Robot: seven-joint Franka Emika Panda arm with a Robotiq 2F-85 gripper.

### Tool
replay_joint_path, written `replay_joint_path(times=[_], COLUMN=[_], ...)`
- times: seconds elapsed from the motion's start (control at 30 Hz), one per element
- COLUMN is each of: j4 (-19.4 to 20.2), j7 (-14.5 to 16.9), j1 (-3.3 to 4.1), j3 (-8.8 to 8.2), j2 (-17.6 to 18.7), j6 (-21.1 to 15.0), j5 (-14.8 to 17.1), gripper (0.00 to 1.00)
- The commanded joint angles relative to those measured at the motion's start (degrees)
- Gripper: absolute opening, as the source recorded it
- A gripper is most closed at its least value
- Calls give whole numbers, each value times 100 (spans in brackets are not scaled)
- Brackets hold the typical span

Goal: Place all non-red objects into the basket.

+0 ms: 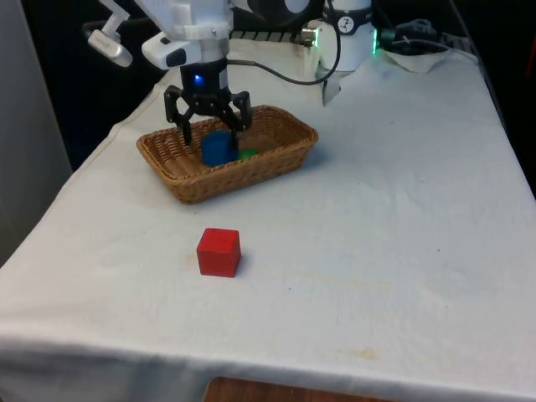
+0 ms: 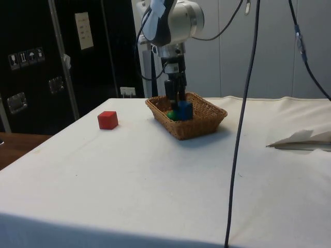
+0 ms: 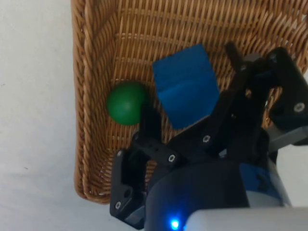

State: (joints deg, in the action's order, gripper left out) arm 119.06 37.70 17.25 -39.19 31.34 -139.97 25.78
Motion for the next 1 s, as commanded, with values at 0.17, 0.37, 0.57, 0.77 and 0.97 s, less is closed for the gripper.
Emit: replay_joint_path(times=[0.17, 0.37, 0.57, 0.77, 0.97], j4=[-11, 29, 189, 390, 510], j7=[40, 17, -63, -269, -630], j1=[-34, 11, 109, 120, 138], j3=[46, -29, -172, -189, -172], j2=[6, -86, -413, -831, -1289], j6=[-29, 34, 195, 264, 430], j5=[63, -11, -155, -395, -728], gripper=[100, 100, 100, 100, 100])
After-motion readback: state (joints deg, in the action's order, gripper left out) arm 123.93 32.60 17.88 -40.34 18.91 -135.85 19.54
